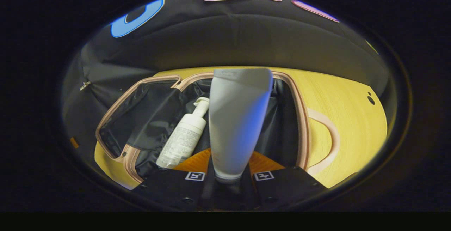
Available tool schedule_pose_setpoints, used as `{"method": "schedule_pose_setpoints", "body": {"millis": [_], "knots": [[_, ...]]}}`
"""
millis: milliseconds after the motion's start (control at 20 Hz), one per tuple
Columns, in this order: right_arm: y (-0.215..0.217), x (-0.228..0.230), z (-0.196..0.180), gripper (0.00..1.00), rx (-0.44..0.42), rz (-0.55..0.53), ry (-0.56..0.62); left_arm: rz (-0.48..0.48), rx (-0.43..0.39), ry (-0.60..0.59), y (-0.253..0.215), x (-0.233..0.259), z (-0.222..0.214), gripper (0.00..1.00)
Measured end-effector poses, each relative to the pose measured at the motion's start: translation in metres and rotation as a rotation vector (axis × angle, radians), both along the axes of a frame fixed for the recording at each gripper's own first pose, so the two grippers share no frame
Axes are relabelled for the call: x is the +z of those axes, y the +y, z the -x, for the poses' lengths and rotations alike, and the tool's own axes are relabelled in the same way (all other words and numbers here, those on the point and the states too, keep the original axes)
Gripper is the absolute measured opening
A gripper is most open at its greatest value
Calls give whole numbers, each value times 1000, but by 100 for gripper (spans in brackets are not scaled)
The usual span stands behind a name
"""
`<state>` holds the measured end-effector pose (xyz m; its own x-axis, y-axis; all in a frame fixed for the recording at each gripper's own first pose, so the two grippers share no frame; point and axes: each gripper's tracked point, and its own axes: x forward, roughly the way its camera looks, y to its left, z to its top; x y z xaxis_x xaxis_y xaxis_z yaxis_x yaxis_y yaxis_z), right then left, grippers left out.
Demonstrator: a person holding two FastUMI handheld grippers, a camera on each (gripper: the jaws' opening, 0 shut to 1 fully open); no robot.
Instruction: First open the suitcase, pack the skin care products into it, and then close the suitcase.
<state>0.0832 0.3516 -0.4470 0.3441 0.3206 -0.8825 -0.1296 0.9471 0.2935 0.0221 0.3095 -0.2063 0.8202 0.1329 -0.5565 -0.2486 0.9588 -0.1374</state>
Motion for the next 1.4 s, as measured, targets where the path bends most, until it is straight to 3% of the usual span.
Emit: {"method": "schedule_pose_setpoints", "body": {"millis": [100, 150, 200, 300, 350, 400, 450, 600, 700, 950, 1100, 1250, 1300, 1400], "knots": [[1, -5, -7, 40, -52, -3, 29, -10, 12, -4, 12, 1, -1, 66], [-2, -7, -10, 32, -80, 0, 46, -8, 19, -6, 16, 2, -2, 67], [-3, -11, -10, 42, -102, 4, 65, -4, 25, -9, 18, 2, -4, 66], [-3, -11, -8, 46, -110, 11, 73, 4, 35, -7, 25, -1, -4, 66], [-3, -11, -9, 56, -103, 21, 56, 3, 39, -10, 28, -2, -4, 67], [-5, -3, -7, 50, -95, 25, 39, -5, 44, -19, 34, -3, -7, 66], [2, 5, -6, 52, -102, 0, 30, -18, 46, -26, 41, -3, -12, 66], [6, 43, -13, 92, -102, -14, -81, -82, 69, -60, 79, 2, -33, 66], [-5, 79, -22, 99, -72, 11, -202, -93, 83, -91, 106, 4, -53, 68], [-51, 156, -25, 98, -40, 94, -437, -68, 59, -29, 157, -21, -105, 71], [-86, 191, -14, 98, -67, 159, -553, -43, 22, 60, 173, -53, -140, 72], [-113, 202, 10, 98, -69, 224, -571, -36, 11, 146, 186, -78, -167, 72], [-118, 200, 17, 92, -68, 236, -566, -28, -9, 169, 187, -85, -174, 72], [-128, 191, 32, 97, -87, 261, -540, -3, -29, 229, 191, -93, -180, 69]]}}
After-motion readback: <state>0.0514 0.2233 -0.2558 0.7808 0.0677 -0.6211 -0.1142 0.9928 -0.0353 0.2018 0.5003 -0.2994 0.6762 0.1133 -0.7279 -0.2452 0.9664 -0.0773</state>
